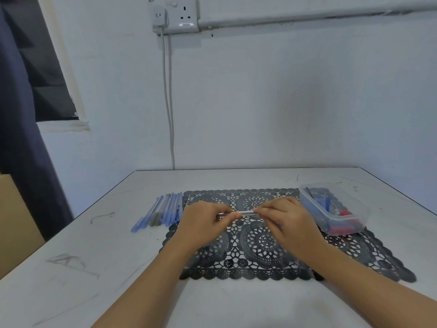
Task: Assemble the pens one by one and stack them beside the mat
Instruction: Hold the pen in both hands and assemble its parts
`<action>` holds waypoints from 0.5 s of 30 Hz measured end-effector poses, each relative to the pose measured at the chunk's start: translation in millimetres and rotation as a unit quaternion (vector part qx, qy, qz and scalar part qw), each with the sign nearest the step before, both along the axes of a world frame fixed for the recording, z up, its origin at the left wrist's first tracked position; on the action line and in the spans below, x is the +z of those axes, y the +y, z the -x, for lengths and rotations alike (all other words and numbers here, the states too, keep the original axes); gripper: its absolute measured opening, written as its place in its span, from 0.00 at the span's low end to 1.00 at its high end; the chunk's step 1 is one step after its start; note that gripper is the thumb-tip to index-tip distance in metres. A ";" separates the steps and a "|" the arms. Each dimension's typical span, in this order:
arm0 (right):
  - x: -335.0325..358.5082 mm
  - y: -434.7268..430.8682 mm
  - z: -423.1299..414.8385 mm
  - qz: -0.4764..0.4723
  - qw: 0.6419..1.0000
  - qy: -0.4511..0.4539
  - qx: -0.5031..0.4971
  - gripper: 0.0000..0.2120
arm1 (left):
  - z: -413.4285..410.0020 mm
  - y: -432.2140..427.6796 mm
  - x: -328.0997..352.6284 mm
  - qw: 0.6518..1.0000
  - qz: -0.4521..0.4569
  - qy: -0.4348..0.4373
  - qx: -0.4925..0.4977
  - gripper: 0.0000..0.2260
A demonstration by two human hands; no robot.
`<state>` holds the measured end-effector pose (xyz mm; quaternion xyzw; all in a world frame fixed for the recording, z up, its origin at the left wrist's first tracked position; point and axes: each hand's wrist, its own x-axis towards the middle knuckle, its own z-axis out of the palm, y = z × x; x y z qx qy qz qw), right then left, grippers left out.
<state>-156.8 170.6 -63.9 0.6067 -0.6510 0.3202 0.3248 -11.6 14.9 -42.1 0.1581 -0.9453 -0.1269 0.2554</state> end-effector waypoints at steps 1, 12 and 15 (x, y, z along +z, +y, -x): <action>0.0 0.3 -0.2 -0.001 1.000 0.002 0.002 0.13 | 0.0 -0.5 -0.4 1.000 0.003 -0.001 -0.001 0.16; -2.9 -1.7 1.9 -0.068 0.994 -0.081 0.031 0.16 | -2.9 -0.7 0.4 1.000 0.004 0.022 -0.010 0.15; -3.9 -3.3 3.2 -0.082 0.994 -0.071 0.026 0.17 | -3.2 -2.5 -0.4 1.000 0.006 0.022 -0.008 0.16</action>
